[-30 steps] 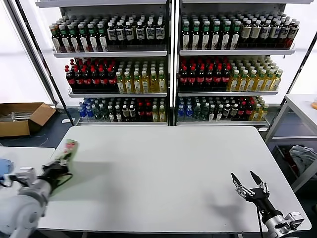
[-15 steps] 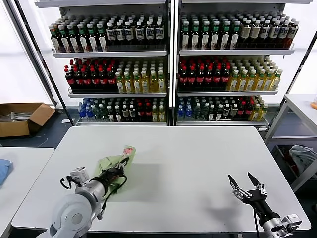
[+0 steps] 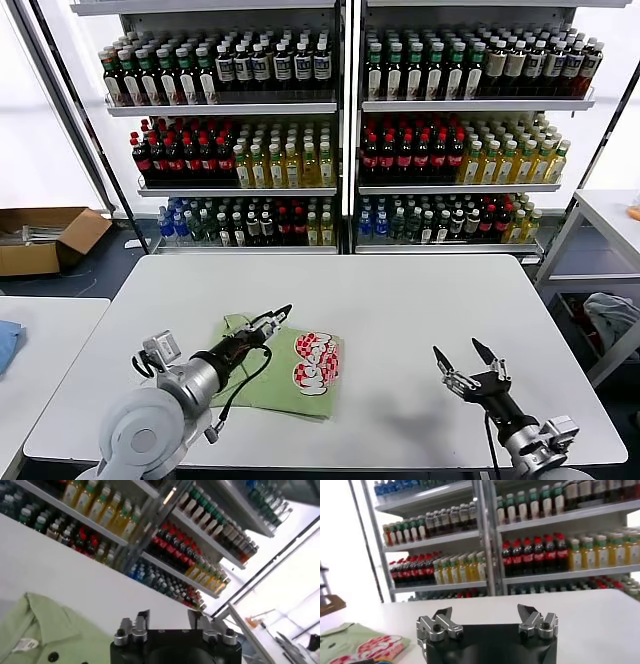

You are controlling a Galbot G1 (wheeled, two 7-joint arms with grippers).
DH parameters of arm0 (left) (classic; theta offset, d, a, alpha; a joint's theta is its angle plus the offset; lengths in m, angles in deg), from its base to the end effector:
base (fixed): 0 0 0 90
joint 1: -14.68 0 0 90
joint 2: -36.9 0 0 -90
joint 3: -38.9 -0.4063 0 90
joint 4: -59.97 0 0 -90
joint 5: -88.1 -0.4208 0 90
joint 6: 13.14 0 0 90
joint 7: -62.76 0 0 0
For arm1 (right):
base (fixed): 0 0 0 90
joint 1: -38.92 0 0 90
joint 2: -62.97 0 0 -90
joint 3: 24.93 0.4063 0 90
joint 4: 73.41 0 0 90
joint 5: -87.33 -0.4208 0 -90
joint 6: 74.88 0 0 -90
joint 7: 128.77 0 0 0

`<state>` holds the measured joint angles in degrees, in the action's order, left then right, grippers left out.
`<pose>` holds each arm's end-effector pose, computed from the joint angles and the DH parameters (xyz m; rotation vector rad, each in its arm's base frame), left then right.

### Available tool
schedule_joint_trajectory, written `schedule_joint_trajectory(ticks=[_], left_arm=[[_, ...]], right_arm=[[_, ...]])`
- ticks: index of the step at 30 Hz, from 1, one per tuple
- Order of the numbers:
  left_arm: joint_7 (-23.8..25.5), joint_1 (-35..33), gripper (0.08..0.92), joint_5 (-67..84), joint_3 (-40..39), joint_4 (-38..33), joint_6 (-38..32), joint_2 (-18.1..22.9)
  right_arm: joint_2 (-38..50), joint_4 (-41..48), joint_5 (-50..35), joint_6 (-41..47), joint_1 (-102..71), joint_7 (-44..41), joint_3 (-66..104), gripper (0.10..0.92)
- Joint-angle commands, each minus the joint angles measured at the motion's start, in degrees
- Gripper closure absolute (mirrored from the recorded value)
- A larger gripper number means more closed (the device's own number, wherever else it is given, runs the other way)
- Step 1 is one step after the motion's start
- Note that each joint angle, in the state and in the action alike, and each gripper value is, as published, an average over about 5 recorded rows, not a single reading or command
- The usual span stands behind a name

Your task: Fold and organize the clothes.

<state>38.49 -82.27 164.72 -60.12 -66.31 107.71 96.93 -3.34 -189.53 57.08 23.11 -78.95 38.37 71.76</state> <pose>0.3129 0.0325 -0.2022 -0.5008 -2.5185 0.7923 0.2454 -0.1291 -0.3387 0.4633 -2.9457 -0.1791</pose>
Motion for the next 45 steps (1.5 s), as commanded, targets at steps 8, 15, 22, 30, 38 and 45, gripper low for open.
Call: schedule_joint_trajectory(ticks=[8,15,22,30,38,45], left_arm=[[13.6,-11.7,0.211,-25.6,20.4,1.1,-3.6,-0.3],[13.5,-13.4,0.177,-27.1,21.0,-0.2,-3.9,2.4],[12.5,-11.8,0.177,-26.9,20.5,0.1,-3.0,3.0],[11.5,-10.0,0.177,-25.8,19.3,0.8,-1.9,3.0],[11.6,-9.8,0.177,-25.2,19.9,1.2,-1.9,2.6],[11.7,-9.4,0.177,-25.2,19.4,1.5,-1.8,3.4]], right_arm=[[-1.2,8.6,3.8,16.2,20.1,7.8,-35.0,0.203],[-0.4,10.2,1.8,22.0,22.8,9.0,-39.1,0.203],[0.7,9.2,-0.2,25.0,23.4,11.5,-39.4,0.328],[4.1,8.1,2.8,25.1,25.2,4.2,-36.2,0.553],[16.7,4.7,1.1,22.9,25.0,-3.2,-25.9,0.787],[24.9,6.6,-0.1,21.2,22.5,-5.0,-19.1,0.896]])
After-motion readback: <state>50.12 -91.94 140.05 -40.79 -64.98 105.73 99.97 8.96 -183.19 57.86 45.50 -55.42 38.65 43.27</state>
